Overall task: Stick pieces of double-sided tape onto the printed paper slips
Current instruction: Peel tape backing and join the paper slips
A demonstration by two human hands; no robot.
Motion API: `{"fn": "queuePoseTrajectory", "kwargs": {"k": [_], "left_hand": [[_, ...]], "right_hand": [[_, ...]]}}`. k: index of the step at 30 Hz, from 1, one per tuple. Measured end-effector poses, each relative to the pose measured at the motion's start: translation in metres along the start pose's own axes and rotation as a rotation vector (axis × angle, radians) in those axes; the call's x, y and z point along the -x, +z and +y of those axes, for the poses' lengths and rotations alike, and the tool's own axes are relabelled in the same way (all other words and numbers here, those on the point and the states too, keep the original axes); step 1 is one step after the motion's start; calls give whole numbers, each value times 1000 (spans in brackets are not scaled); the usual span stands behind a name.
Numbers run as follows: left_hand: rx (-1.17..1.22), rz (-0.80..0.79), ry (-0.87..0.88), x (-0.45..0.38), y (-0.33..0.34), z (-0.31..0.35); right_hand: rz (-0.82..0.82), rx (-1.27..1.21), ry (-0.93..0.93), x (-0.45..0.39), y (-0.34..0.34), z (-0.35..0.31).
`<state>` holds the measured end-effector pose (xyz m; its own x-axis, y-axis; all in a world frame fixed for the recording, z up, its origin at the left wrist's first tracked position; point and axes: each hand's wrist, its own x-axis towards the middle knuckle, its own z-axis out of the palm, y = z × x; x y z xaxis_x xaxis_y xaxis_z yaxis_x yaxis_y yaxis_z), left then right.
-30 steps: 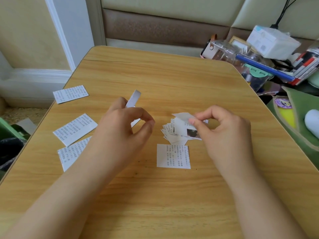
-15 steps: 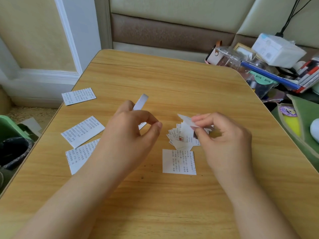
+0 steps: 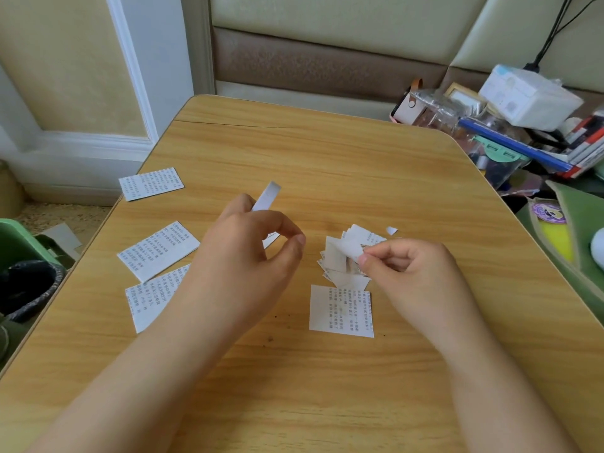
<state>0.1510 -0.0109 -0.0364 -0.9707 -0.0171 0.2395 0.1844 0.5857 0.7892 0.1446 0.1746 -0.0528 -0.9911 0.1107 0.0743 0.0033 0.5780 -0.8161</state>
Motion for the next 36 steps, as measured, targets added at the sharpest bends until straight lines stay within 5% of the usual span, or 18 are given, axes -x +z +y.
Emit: {"fn": "queuePoseTrajectory", "kwargs": {"k": [3, 7, 10, 14, 17, 19, 23, 30, 36], "left_hand": [[-14, 1, -3, 0, 1, 0], [10, -16, -37, 0, 2, 1], [171, -60, -88, 0, 0, 6], [340, -69, -153, -3, -6, 6], [361, -58, -183, -4, -7, -1], [336, -63, -190, -3, -6, -3], [251, -91, -148, -2, -4, -1], [-293, -118, 188, 2, 2, -11], [-487, -248, 282, 2, 15, -19]], "right_hand": [[181, 68, -95, 1, 4, -2], [428, 210, -599, 5, 5, -10], [413, 279, -858, 12, 10, -13], [314, 284, -941, 20, 18, -19], [269, 180, -762, 26, 14, -23], [268, 60, -467, 29, 7, -27], [-6, -202, 36, 30, 1, -22], [-180, -284, 330, 31, -19, -16], [-247, -257, 406, 36, -20, -8]]}}
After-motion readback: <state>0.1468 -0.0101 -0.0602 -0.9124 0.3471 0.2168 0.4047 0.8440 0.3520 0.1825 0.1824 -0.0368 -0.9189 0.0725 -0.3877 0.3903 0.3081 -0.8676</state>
